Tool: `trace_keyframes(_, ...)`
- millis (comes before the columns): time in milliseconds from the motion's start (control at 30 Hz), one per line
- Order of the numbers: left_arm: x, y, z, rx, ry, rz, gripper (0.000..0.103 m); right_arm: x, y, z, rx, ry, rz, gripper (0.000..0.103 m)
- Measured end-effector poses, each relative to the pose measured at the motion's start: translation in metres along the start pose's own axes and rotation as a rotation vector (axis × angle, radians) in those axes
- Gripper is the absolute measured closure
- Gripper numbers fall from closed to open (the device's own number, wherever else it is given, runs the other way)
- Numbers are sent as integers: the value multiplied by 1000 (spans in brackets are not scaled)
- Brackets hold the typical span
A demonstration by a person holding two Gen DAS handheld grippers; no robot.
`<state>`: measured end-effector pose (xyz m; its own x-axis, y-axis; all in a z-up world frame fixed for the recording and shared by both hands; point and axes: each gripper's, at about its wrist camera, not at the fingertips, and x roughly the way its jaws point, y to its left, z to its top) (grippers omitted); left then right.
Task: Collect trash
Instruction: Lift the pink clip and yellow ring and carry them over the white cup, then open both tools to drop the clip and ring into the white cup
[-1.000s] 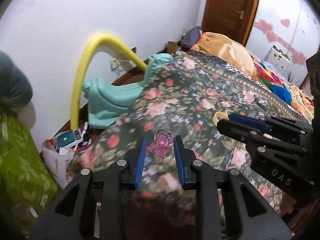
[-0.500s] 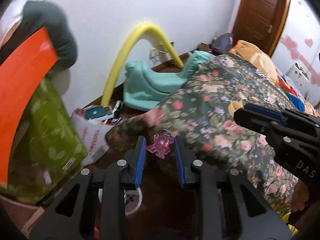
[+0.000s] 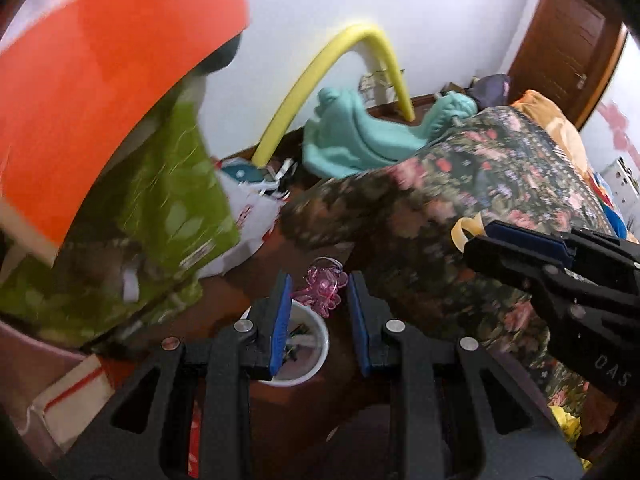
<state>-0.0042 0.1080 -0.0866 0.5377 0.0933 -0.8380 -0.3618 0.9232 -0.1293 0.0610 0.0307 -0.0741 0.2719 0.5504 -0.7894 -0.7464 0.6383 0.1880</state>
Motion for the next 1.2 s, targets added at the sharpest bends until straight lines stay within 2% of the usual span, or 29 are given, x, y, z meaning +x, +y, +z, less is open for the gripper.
trace_keyframes(167, 21, 34, -21, -54, 80, 9, 75, 34, 25, -6, -38, 81, 33, 84)
trace_keyframes(400, 62, 61, -43, -106, 188, 12, 75, 87, 39, -11, -60, 210, 70, 84)
trace_keyframes(600, 84, 79, -47, -179, 234, -23, 75, 114, 40, -5, -57, 273, 101, 83)
trace_keyframes(667, 89, 84, -44, -205, 247, -37, 75, 119, 38, -2, -45, 282, 88, 83)
trace_keyframes(767, 97, 89, -41, -240, 275, -52, 70, 126, 30, -1, 0, 306, 76, 70)
trace_keyframes(800, 98, 89, -41, -242, 275, -48, 70, 126, 27, -1, 18, 308, 78, 66)
trace_keyframes(1000, 90, 74, -39, -171, 259, -12, 70, 115, 15, -1, 66, 292, 76, 66)
trace_keyframes(1200, 59, 49, -23, -97, 168, -10, 70, 61, 4, 0, 97, 170, 16, 66)
